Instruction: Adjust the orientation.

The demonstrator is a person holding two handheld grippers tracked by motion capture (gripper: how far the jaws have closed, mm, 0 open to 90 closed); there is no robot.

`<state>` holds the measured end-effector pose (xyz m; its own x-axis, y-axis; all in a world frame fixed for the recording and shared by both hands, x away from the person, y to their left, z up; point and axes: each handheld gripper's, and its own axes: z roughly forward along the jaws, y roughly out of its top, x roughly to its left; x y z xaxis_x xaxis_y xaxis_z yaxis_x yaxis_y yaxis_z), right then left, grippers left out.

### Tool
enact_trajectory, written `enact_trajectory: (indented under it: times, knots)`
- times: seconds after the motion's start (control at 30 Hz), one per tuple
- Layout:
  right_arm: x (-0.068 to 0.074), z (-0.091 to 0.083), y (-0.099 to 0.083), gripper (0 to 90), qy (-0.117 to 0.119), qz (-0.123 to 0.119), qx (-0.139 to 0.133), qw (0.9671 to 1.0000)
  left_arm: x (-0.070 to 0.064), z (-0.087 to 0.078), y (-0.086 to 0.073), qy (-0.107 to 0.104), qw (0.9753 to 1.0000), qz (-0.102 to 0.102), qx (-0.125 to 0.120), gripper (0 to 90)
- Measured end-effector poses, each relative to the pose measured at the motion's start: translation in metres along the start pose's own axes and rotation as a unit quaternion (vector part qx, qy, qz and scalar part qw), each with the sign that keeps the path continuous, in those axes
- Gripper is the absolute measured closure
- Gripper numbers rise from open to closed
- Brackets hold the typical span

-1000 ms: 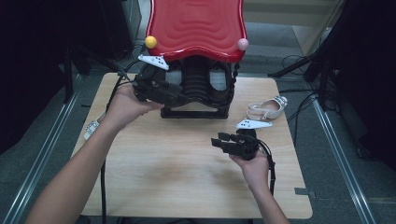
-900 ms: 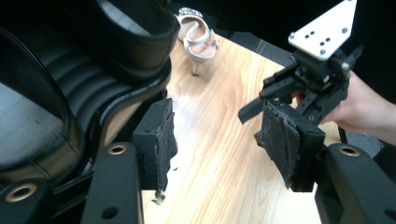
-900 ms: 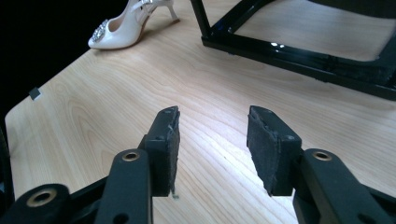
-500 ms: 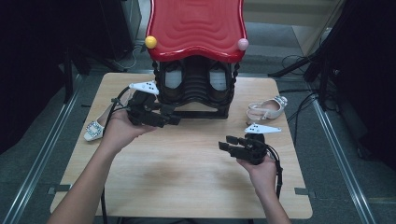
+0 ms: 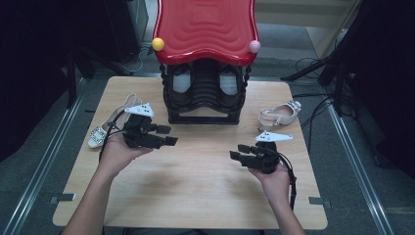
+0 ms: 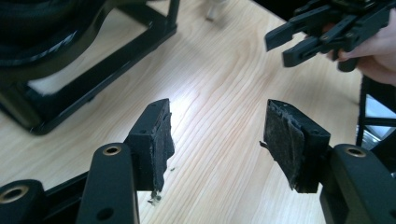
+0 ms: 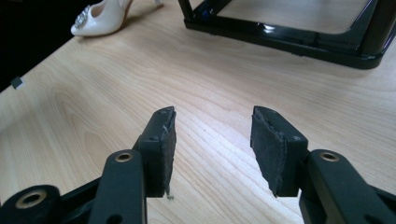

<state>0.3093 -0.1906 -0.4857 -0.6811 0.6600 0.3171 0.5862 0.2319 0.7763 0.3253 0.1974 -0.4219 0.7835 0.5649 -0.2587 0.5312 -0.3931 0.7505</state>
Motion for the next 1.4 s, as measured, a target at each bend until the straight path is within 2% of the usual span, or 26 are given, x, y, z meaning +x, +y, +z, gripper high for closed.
enact_trajectory:
  times: [0.13, 0.23, 0.3, 0.43, 0.6, 0.8, 0.87, 0.9, 1.0, 1.13, 1.27, 1.4]
  knots:
    - [0.000, 0.001, 0.000, 51.6, 0.002, 0.001, -0.002, 1.0000, 0.005, -0.002, -0.009, -0.005, 1.0000, -0.005, -0.007, 41.9]
    - [-0.003, 0.002, 0.000, 51.6, 0.005, 0.009, -0.001, 0.9999, 0.009, -0.003, -0.015, 0.007, 0.9999, -0.010, -0.002, 41.9]
    - [-0.004, 0.003, 0.000, 52.0, 0.006, 0.013, -0.001, 0.9999, 0.011, -0.005, -0.020, 0.006, 0.9999, -0.015, -0.006, 42.0]
    - [-0.004, 0.003, 0.001, 52.4, 0.000, 0.002, -0.009, 1.0000, 0.014, -0.008, -0.030, 0.018, 0.9998, -0.009, -0.006, 42.5]
    - [-0.007, 0.005, 0.000, 52.4, -0.011, 0.001, 0.000, 0.9999, 0.022, -0.010, -0.044, 0.024, 0.9994, -0.025, -0.008, 43.4]
    - [-0.007, 0.008, 0.000, 52.4, -0.011, -0.002, 0.003, 0.9999, 0.030, -0.011, -0.060, 0.032, 0.9987, -0.040, -0.003, 45.6]
    - [-0.008, 0.009, 0.001, 52.4, -0.013, -0.002, 0.001, 0.9999, 0.033, -0.014, -0.066, 0.039, 0.9981, -0.048, -0.009, 50.4]
    - [-0.008, 0.009, 0.001, 52.4, -0.012, -0.001, -0.001, 0.9999, 0.034, -0.015, -0.068, 0.040, 0.9978, -0.051, -0.015, 56.6]
    - [-0.011, 0.010, 0.002, 52.4, -0.008, 0.004, -0.010, 0.9999, 0.041, -0.019, -0.077, 0.058, 0.9964, -0.061, -0.015, 67.4]
    - [-0.011, 0.013, 0.006, 52.4, -0.014, -0.005, -0.001, 0.9999, 0.050, -0.026, -0.090, 0.073, 0.9941, -0.080, -0.011, 74.6]
    - [-0.010, 0.020, 0.007, 52.4, -0.012, -0.008, 0.008, 0.9999, 0.057, -0.035, -0.103, 0.077, 0.9912, -0.107, -0.014, 86.6]
    - [-0.010, 0.028, 0.008, 52.4, -0.006, -0.011, 0.019, 0.9997, 0.066, -0.044, -0.115, 0.099, 0.9871, -0.123, -0.023, 89.6]
